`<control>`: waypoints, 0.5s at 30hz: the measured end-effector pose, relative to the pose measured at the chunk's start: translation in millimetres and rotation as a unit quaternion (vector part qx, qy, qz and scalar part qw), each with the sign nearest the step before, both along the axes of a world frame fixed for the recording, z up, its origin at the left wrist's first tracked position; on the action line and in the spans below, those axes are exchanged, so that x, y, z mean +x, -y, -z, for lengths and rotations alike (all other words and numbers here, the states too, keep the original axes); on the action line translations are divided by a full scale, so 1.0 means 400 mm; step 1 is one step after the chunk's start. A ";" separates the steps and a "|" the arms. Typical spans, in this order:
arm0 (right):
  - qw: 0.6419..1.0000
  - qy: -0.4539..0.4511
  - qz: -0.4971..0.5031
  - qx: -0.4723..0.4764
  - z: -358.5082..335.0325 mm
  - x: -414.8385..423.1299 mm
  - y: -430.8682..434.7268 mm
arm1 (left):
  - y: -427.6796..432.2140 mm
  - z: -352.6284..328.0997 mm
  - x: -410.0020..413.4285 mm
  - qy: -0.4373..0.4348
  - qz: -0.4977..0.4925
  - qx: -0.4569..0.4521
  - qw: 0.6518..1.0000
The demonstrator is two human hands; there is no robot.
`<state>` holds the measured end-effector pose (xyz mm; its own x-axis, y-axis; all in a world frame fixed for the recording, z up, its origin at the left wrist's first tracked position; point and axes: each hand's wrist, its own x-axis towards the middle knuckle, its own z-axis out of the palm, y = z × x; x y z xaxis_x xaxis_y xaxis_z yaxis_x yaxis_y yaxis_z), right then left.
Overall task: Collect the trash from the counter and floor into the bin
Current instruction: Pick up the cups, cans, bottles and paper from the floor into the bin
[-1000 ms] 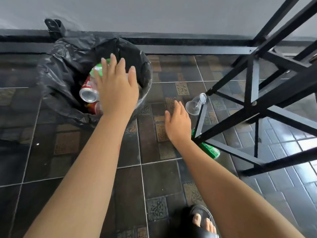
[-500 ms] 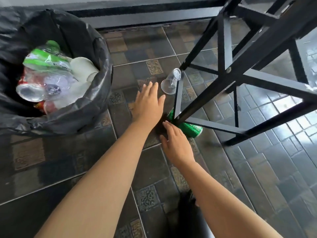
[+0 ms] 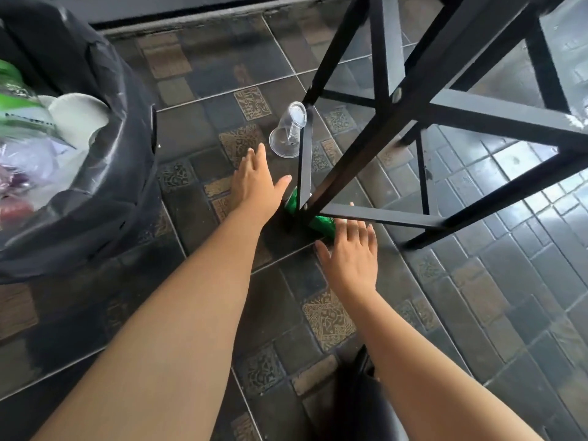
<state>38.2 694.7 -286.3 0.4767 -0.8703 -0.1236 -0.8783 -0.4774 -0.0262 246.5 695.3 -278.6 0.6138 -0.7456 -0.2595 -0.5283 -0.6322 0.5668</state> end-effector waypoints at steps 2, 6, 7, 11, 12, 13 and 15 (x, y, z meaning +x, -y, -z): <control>1.000 0.004 -0.002 0.008 0.010 0.019 0.026 | 0.021 -0.004 0.013 0.013 -0.002 0.007 1.000; 1.000 0.008 -0.003 0.011 0.024 0.056 0.064 | 0.084 -0.011 0.041 0.015 -0.004 -0.015 1.000; 1.000 0.011 -0.003 0.010 0.026 0.062 0.069 | 0.104 -0.012 0.048 0.018 0.004 -0.021 1.000; 1.000 0.006 -0.004 0.026 0.043 0.070 0.073 | 0.176 -0.029 0.069 0.035 0.040 -0.041 0.998; 1.000 0.010 -0.003 0.025 0.046 0.069 0.074 | 0.193 -0.033 0.075 0.037 0.044 -0.047 0.997; 1.000 0.017 -0.002 0.021 0.047 0.069 0.076 | 0.209 -0.034 0.080 0.040 0.047 -0.055 0.997; 0.999 0.031 -0.002 0.014 0.047 0.068 0.080 | 0.233 -0.038 0.087 0.048 0.049 -0.078 0.995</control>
<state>65.5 662.8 -305.0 0.4886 -0.8645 -0.1181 -0.8722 -0.4800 -0.0946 281.4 602.3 -263.3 0.5534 -0.8291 -0.0796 -0.6394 -0.4842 0.5972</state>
